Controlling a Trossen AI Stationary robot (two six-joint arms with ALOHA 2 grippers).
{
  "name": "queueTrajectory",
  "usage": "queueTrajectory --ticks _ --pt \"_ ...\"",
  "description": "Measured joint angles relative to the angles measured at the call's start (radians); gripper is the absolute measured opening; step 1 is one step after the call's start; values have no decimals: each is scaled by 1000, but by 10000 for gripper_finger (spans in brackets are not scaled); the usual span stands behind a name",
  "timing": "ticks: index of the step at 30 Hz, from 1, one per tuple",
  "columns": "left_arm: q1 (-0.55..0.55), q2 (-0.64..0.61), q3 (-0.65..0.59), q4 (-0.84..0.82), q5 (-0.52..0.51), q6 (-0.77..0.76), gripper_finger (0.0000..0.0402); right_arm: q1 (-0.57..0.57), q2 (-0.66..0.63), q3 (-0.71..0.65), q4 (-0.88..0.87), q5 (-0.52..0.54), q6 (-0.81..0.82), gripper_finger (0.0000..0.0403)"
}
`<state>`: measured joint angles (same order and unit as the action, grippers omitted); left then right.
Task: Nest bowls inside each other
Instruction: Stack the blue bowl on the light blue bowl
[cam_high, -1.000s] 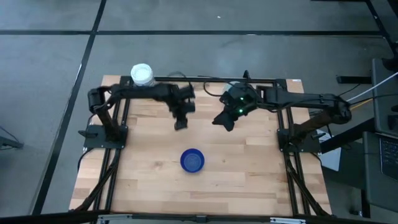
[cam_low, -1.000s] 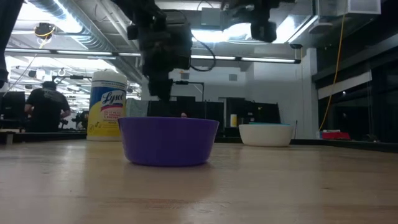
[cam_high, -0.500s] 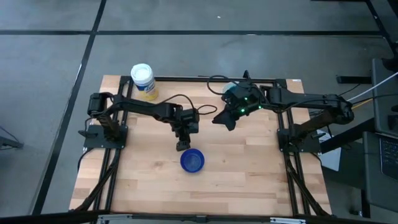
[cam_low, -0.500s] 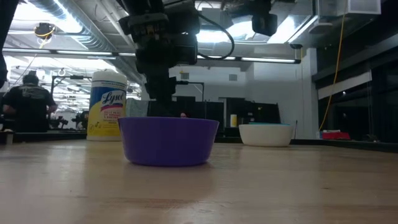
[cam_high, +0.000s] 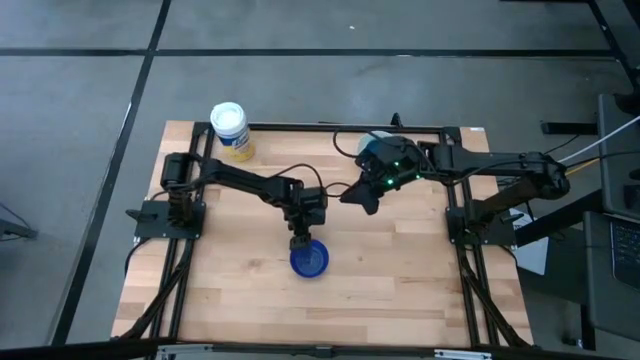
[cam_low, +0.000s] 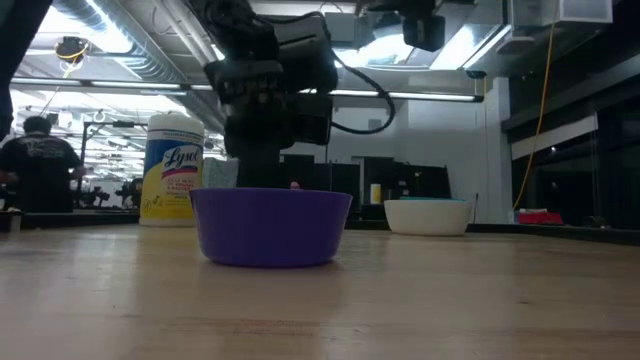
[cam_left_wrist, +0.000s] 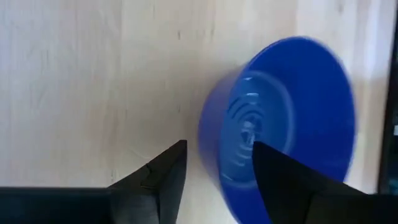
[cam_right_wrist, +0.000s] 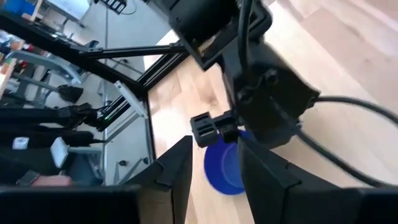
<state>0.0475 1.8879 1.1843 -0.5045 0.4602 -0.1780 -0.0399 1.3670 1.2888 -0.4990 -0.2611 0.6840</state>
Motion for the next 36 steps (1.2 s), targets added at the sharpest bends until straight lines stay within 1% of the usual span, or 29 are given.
queueTrajectory --ticks 2,3,4,5,6,8,10,12,14,17,19,21,25,27,29,32,34,36 --pt "-1 10 0 6 -20 9 155 5 0 0 0 29 1 127" --pt "-1 13 0 8 -20 12 131 5 0 0 1 40 0 121" --pt "-2 14 0 8 -20 13 100 5 0 0 0 41 0 115" --pt "-1 12 0 14 -21 15 60 5 0 0 1 41 -1 107" --pt "0 6 0 20 -24 15 31 5 -2 0 1 41 -7 98" --pt "7 -21 5 17 -39 15 11 1 -12 0 -1 42 -18 82" --pt "19 -63 39 -7 -97 38 6 -8 -25 10 0 42 -43 69" --pt "41 -115 86 -52 -208 84 5 -15 -40 32 16 58 -65 63" --pt "79 -161 135 -102 -353 129 4 -23 -60 65 35 80 -87 62" --pt "157 -228 210 -131 -579 195 4 -36 -77 132 45 116 -112 73" --pt "213 -271 271 -108 -702 244 4 -46 -78 176 37 167 -121 85" --pt "269 -303 340 -106 -787 294 3 -53 -77 213 5 264 -131 98" --pt "346 -318 525 -99 -859 379 3 -73 -59 238 -56 505 -185 121" --pt "361 -315 628 -93 -870 430 3 -98 -41 238 -55 570 -202 129" --pt "362 -303 716 -96 -891 486 2 -131 -20 238 -47 606 -202 135" --pt "338 -270 811 -109 -941 558 2 -171 22 238 -32 653 -209 142" --pt "320 -249 847 -135 -1009 612 2 -189 42 238 36 651 -226 145" --pt "312 -229 859 -143 -1050 668 2 -201 51 238 122 628 -247 147"
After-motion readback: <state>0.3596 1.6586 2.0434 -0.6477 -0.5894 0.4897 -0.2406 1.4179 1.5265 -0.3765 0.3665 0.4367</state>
